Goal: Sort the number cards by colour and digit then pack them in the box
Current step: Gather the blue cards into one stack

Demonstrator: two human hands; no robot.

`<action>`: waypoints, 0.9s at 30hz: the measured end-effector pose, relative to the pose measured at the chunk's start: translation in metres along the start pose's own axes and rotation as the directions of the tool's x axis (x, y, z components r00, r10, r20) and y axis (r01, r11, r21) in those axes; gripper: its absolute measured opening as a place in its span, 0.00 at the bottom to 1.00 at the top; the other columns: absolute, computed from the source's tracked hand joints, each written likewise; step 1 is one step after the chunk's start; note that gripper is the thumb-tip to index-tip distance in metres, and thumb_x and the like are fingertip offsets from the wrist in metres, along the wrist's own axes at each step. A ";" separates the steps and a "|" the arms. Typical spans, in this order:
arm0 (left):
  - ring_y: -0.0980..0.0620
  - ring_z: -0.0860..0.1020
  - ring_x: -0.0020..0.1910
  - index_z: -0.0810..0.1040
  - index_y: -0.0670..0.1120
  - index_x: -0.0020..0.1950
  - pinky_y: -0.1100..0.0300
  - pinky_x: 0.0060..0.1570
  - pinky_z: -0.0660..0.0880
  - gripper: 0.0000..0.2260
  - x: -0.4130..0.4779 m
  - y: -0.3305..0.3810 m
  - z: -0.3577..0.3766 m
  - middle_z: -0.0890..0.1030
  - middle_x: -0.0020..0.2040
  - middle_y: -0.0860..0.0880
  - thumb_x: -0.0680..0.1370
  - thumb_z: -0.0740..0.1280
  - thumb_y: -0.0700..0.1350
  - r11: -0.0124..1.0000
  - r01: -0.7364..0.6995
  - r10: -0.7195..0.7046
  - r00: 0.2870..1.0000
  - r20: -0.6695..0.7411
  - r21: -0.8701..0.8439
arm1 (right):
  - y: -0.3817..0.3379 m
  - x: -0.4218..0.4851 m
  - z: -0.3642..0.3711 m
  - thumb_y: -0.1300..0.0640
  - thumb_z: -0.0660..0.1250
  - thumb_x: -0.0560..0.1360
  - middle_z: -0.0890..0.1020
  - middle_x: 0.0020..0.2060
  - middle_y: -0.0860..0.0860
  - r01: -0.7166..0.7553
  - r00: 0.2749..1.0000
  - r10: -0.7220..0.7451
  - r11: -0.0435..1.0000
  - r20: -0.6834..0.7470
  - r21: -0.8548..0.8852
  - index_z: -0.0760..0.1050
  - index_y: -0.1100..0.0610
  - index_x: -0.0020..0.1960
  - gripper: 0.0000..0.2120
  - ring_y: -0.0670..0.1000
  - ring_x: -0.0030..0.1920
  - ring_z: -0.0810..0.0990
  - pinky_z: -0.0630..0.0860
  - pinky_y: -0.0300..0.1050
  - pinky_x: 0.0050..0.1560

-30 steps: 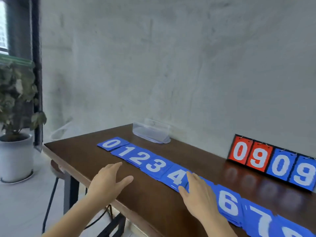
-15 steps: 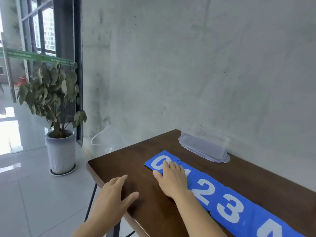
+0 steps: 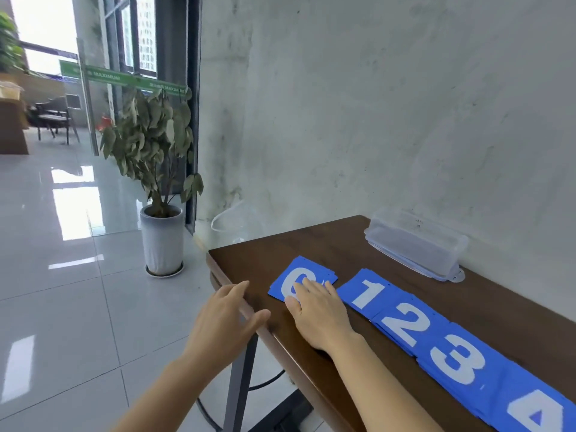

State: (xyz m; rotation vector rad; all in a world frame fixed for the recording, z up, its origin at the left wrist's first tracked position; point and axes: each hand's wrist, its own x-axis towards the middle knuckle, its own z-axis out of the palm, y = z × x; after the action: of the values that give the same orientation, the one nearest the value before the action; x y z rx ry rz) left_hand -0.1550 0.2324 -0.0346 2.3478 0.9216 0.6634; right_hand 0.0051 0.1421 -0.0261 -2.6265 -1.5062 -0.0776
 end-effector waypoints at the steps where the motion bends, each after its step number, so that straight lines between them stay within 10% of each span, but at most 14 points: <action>1: 0.53 0.66 0.71 0.62 0.51 0.76 0.58 0.66 0.66 0.32 -0.006 0.000 -0.001 0.67 0.73 0.53 0.76 0.64 0.62 1.000 0.013 -0.013 1.000 -0.011 -0.004 | -0.003 -0.012 -0.001 0.45 0.41 0.81 0.74 0.62 0.52 0.034 0.999 -0.034 0.999 0.007 0.038 0.70 0.57 0.64 0.26 0.51 0.65 0.69 0.60 0.52 0.73; 17: 0.53 0.83 0.46 0.74 0.50 0.56 0.55 0.48 0.81 0.16 -0.074 0.030 0.026 0.83 0.47 0.53 0.73 0.72 0.54 0.780 0.312 -0.230 0.949 0.215 -0.543 | 0.003 -0.153 -0.012 0.37 0.37 0.76 0.51 0.78 0.49 0.415 0.905 -0.418 0.908 0.078 0.046 0.53 0.54 0.79 0.36 0.45 0.77 0.46 0.33 0.30 0.68; 22: 0.46 0.83 0.47 0.72 0.47 0.60 0.51 0.46 0.81 0.17 -0.076 0.034 0.037 0.83 0.52 0.45 0.75 0.73 0.46 0.593 0.487 -0.310 0.873 0.376 -0.642 | 0.016 -0.158 -0.021 0.45 0.50 0.83 0.63 0.75 0.47 0.449 0.886 -0.462 0.872 0.026 0.197 0.66 0.54 0.74 0.24 0.42 0.75 0.56 0.44 0.28 0.71; 27: 0.45 0.84 0.46 0.73 0.47 0.58 0.45 0.50 0.80 0.13 -0.078 0.040 0.042 0.84 0.49 0.45 0.76 0.71 0.44 0.518 0.493 -0.338 0.869 0.362 -0.699 | 0.045 -0.106 -0.042 0.49 0.52 0.83 0.70 0.71 0.48 0.197 0.978 -0.179 0.962 -0.106 0.192 0.66 0.54 0.73 0.21 0.45 0.72 0.64 0.58 0.44 0.74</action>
State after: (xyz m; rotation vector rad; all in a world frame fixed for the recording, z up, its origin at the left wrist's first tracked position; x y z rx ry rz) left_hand -0.1615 0.1390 -0.0594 1.2973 0.8382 0.4852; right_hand -0.0099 0.0234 0.0014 -2.2898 -1.6363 -0.0522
